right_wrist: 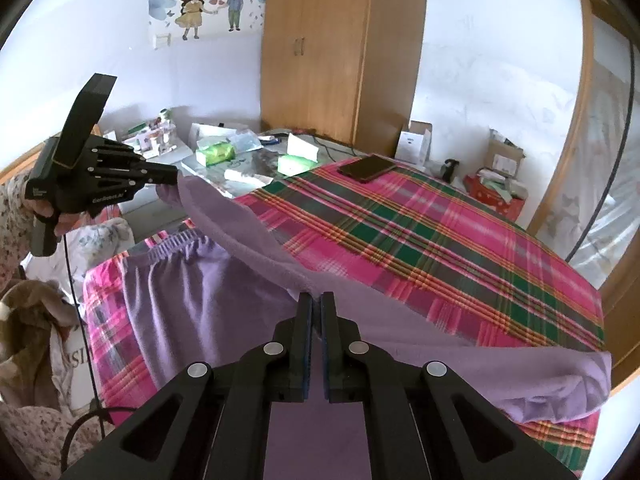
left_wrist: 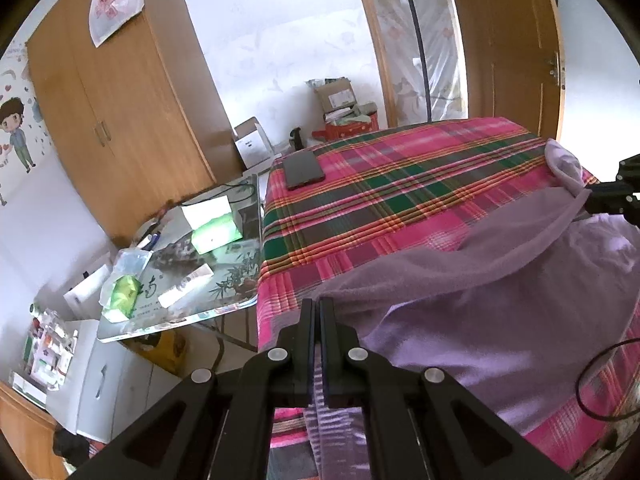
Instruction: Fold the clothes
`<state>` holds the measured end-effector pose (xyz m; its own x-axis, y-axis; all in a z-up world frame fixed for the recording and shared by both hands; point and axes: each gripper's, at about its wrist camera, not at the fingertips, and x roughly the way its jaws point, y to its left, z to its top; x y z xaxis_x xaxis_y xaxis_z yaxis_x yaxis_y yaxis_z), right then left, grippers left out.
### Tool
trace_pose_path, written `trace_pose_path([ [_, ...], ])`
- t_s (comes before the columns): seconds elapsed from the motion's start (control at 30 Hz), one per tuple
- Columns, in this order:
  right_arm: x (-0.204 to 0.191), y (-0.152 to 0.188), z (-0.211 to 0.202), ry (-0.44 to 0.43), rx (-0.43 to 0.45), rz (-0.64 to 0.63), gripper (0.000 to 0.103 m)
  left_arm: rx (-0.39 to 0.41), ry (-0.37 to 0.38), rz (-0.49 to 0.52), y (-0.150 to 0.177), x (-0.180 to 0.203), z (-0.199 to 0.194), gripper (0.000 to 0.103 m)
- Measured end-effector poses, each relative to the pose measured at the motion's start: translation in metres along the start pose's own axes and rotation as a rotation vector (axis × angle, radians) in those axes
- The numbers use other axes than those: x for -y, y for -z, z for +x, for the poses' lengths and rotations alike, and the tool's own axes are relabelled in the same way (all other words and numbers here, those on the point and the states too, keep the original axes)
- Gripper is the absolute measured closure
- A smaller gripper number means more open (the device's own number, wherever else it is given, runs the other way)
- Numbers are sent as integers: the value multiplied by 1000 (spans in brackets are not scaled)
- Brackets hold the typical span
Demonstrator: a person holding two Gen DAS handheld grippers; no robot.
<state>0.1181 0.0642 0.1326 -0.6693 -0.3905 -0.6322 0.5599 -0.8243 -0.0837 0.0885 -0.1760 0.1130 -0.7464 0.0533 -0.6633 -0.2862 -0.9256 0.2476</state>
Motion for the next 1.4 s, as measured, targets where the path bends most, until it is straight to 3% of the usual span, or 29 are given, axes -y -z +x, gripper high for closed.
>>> trace_pose_path([
  [0.23,-19,11,-14,-7,1,-20,99,-9,3,9,22,4,-6,101],
  [0.87,-52,74,0,-20,-118,-55,99,-70,29,55,85,32,2,101],
  [1.4,-63,104,9,-11,-166,-55,99,-51,63,-12,129,36,-13,101],
])
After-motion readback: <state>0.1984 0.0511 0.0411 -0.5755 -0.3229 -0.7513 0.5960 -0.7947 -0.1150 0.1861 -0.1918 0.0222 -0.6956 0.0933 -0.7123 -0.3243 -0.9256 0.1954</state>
